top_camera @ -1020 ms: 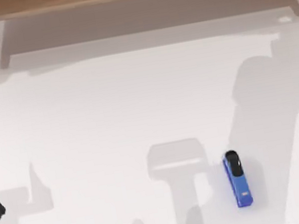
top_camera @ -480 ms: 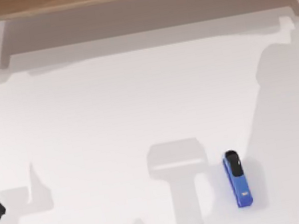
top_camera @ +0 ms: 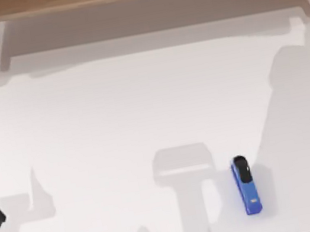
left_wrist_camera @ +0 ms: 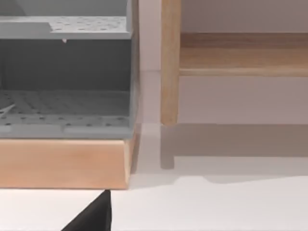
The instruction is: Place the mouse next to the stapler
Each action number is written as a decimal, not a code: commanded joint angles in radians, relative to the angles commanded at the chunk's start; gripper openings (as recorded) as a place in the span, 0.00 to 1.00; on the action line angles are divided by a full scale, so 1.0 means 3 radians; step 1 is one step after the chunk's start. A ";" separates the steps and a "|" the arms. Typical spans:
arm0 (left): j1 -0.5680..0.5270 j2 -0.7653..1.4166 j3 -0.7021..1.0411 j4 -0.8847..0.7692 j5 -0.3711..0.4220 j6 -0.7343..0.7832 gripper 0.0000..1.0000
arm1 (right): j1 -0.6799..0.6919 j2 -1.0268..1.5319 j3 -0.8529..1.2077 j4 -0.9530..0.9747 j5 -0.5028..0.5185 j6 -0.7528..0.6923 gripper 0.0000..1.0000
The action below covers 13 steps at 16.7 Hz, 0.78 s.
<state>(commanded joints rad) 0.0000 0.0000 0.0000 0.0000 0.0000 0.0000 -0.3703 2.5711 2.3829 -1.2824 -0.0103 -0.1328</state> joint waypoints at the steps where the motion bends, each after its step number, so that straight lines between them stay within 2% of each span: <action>1: 0.0000 0.0000 0.0000 0.0000 0.0000 0.0000 1.00 | -0.0001 0.0002 -0.0023 0.0023 0.0000 -0.0001 1.00; 13: 0.0000 0.0000 0.0000 0.0000 0.0000 0.0000 1.00 | 0.0020 0.0078 -0.0143 0.0225 0.0003 0.0020 1.00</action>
<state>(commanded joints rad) 0.0000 0.0000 0.0000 0.0000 0.0000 0.0000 -0.3642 2.5946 2.3401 -1.2148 -0.0093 -0.1269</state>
